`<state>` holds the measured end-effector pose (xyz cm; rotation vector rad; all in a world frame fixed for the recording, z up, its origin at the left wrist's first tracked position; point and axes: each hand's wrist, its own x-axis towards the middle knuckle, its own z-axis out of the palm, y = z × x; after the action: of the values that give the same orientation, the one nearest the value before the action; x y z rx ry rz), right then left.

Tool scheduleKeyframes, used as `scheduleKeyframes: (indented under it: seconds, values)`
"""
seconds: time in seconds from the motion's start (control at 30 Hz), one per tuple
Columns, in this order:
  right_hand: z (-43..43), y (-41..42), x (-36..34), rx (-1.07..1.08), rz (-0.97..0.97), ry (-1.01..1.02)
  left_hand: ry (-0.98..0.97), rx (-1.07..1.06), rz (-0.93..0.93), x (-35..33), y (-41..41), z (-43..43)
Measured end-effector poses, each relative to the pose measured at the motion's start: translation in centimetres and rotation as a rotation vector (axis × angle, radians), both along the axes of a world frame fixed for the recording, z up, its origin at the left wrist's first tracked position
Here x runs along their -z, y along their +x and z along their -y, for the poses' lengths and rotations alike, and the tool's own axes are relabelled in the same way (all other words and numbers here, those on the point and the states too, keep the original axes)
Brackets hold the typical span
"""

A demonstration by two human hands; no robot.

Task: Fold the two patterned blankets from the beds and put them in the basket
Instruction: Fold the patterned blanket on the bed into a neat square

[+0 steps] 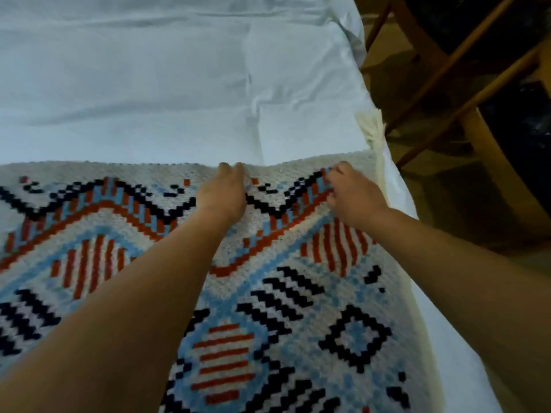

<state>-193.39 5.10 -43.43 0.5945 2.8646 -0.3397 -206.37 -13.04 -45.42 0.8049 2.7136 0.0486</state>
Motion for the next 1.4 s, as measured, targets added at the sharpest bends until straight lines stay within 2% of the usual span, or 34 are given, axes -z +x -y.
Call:
scheduleKeyframes:
  seconds: [0.17,0.23,0.3,0.37,0.47,0.5,0.57,0.7,0.9,1.03,1.23,1.4]
  values:
    - [-5.4,-5.5,2.4,0.054,0.184,-0.035,-0.053,-0.010,0.008,2.1,-4.2,-1.8]
    - [-7.3,-6.7,2.9,0.026,0.299,-0.029,-0.130,0.054,0.071,2.5,-5.5,-2.5]
    - [-8.9,-7.7,3.1,-0.035,0.363,0.005,-0.094,0.016,0.094,2.2,-6.5,-3.3]
    - [-10.7,-8.9,3.0,-0.039,0.265,0.081,0.118,-0.131,-0.037,1.8,-7.7,-4.8]
    - [-13.6,-11.1,3.1,0.064,-0.050,0.212,0.424,-0.361,-0.159,1.6,-9.1,-8.0]
    - [-13.9,-11.4,3.4,0.084,-0.115,0.232,0.468,-0.427,-0.157,2.1,-9.2,-8.9]
    - [-13.6,-11.1,5.4,0.144,-0.107,0.189,0.457,-0.483,-0.126,3.9,-8.2,-10.1]
    - [-11.8,-8.2,11.1,0.359,-0.025,-0.073,0.231,-0.202,-0.114,9.3,-4.9,-10.1]
    - [-11.7,-7.7,12.4,0.382,-0.177,-0.007,0.110,-0.120,-0.095,10.4,-6.0,-10.0]
    - [-9.3,-4.2,11.5,0.294,-0.216,0.031,0.089,-0.054,-0.043,9.2,-3.6,-9.0]
    - [-4.4,3.8,10.2,0.207,-0.117,-0.050,0.167,0.048,0.012,7.8,8.0,-5.0]
    - [1.0,13.6,8.7,0.214,0.011,-0.054,0.122,0.173,0.120,6.9,17.0,-1.5]
